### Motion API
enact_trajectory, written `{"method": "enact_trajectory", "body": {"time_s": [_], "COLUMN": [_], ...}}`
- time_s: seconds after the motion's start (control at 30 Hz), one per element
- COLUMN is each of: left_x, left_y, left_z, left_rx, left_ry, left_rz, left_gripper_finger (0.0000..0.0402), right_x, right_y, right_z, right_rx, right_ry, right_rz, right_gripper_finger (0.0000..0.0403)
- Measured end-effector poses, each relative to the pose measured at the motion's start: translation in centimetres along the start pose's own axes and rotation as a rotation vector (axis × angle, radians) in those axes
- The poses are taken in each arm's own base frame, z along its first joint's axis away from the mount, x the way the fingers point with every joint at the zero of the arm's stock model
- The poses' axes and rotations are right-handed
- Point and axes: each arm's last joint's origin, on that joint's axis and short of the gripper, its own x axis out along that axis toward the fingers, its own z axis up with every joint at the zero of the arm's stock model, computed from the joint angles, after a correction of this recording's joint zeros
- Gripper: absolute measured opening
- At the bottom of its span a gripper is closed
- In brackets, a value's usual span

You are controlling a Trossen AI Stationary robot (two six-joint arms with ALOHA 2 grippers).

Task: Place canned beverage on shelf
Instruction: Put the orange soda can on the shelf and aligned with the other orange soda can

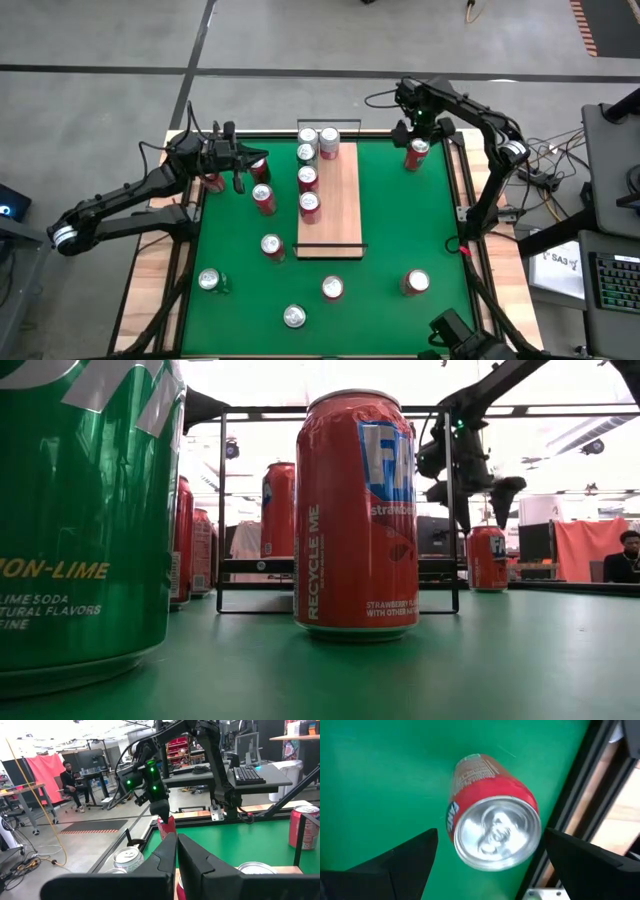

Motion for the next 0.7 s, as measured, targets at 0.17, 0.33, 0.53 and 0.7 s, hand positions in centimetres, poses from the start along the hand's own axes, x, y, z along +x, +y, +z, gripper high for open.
{"method": "enact_trajectory", "body": {"time_s": [0.17, 0.33, 0.53, 0.7], "left_x": [0.0, 0.0, 0.0, 0.0], "left_y": [0.0, 0.0, 0.0, 0.0], "left_z": [0.0, 0.0, 0.0, 0.0], "left_rx": [0.0, 0.0, 0.0, 0.0], "left_ry": [0.0, 0.0, 0.0, 0.0], "left_rz": [0.0, 0.0, 0.0, 0.0], "left_gripper_finger": [0.0, 0.0, 0.0, 0.0], "right_x": [1.6, 2.7, 3.3, 2.9], "right_y": [0.1, 0.2, 0.1, 0.1], "right_z": [0.1, 0.3, 0.1, 0.0], "right_rx": [-0.01, -0.018, -0.018, -0.009], "right_ry": [-0.007, -0.027, -0.019, -0.031], "right_rz": [0.002, 0.008, 0.006, 0.01], "right_gripper_finger": [0.0354, 0.0345, 0.0295, 0.0295]}}
